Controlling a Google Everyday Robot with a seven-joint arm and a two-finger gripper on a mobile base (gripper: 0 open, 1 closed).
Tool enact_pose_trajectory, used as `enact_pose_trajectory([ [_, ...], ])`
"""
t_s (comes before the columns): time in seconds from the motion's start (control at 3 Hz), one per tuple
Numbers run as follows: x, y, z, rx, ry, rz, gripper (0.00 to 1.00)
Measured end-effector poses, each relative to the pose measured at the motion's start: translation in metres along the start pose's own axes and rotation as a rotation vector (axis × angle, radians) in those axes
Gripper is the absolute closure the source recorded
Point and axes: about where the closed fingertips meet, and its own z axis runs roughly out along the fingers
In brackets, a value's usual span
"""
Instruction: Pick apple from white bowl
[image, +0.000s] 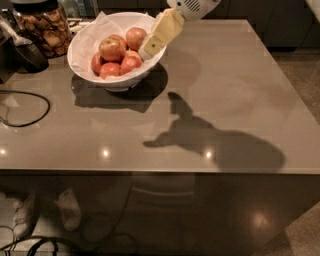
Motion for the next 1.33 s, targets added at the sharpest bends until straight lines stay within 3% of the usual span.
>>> enact_pose_trajectory([
  [0.67,-0.038,-0.03,0.052,0.003,-0.11,0.05,0.0],
  [1.33,-0.039,-0.027,0.055,-0.002,-0.111,0.042,0.0],
])
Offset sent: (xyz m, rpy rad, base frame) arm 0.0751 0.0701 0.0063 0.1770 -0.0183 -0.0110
